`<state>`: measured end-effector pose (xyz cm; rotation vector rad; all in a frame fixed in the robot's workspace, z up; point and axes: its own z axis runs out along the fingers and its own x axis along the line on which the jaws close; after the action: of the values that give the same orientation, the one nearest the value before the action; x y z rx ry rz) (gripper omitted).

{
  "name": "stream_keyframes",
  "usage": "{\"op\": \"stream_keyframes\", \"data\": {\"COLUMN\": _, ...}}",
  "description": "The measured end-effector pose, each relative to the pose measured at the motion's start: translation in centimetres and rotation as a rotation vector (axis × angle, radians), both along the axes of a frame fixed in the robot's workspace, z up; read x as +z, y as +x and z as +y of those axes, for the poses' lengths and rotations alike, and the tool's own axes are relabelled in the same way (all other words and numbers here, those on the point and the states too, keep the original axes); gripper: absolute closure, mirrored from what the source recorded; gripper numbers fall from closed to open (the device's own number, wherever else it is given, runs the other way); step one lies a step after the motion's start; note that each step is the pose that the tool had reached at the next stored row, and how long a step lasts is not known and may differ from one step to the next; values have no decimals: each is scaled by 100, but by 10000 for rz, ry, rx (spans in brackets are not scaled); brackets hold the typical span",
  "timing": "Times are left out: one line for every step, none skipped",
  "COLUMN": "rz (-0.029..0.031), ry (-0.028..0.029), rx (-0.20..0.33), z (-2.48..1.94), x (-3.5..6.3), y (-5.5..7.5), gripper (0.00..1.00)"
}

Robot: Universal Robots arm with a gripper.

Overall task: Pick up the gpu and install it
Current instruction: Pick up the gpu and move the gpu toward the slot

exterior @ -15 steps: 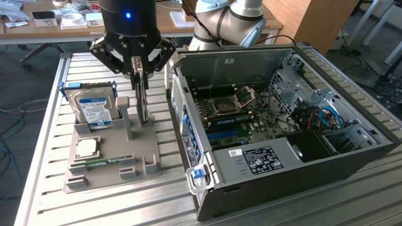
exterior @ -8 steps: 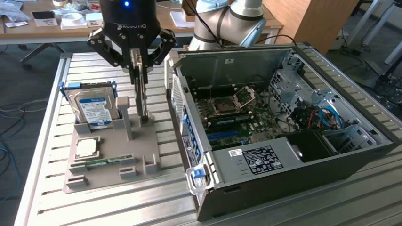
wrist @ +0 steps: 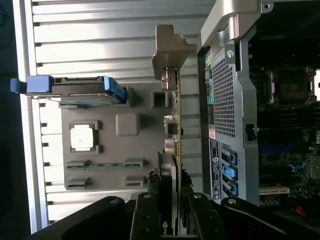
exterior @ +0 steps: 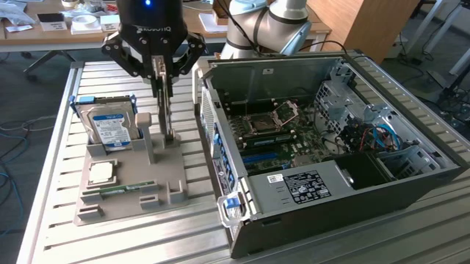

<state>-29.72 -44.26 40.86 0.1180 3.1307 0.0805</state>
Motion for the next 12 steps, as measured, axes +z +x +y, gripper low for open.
{"op": "stream_keyframes", "data": {"rz": -2, "ry": 2, "rx": -1, "z": 0, "x": 9, "y": 1, "gripper": 73}}
{"op": "stream_keyframes", "data": {"rz": -3, "ry": 3, "rx": -2, "z": 0, "x": 13, "y": 2, "gripper": 73}}
{"op": "stream_keyframes", "data": {"rz": -4, "ry": 4, "rx": -1, "z": 0, "x": 16, "y": 4, "gripper": 73}}
{"op": "stream_keyframes", "data": {"rz": -2, "ry": 2, "rx": 1, "z": 0, "x": 23, "y": 8, "gripper": 73}}
{"op": "stream_keyframes", "data": {"rz": -1, "ry": 1, "rx": 2, "z": -1, "x": 33, "y": 15, "gripper": 73}}
{"op": "stream_keyframes", "data": {"rz": -2, "ry": 2, "rx": 1, "z": 0, "x": 42, "y": 23, "gripper": 73}}
{"op": "stream_keyframes", "data": {"rz": -4, "ry": 3, "rx": -1, "z": 0, "x": 47, "y": 34, "gripper": 73}}
{"op": "stream_keyframes", "data": {"rz": -4, "ry": 3, "rx": 0, "z": 0, "x": 53, "y": 48, "gripper": 73}}
{"op": "stream_keyframes", "data": {"rz": -2, "ry": 2, "rx": 0, "z": 0, "x": 59, "y": 63, "gripper": 73}}
{"op": "stream_keyframes", "data": {"rz": -2, "ry": 2, "rx": -1, "z": 0, "x": 62, "y": 79, "gripper": 73}}
{"op": "stream_keyframes", "data": {"rz": -2, "ry": 3, "rx": -1, "z": 0, "x": 66, "y": 98, "gripper": 73}}
{"op": "stream_keyframes", "data": {"rz": -2, "ry": 2, "rx": -1, "z": 0, "x": 70, "y": 118, "gripper": 73}}
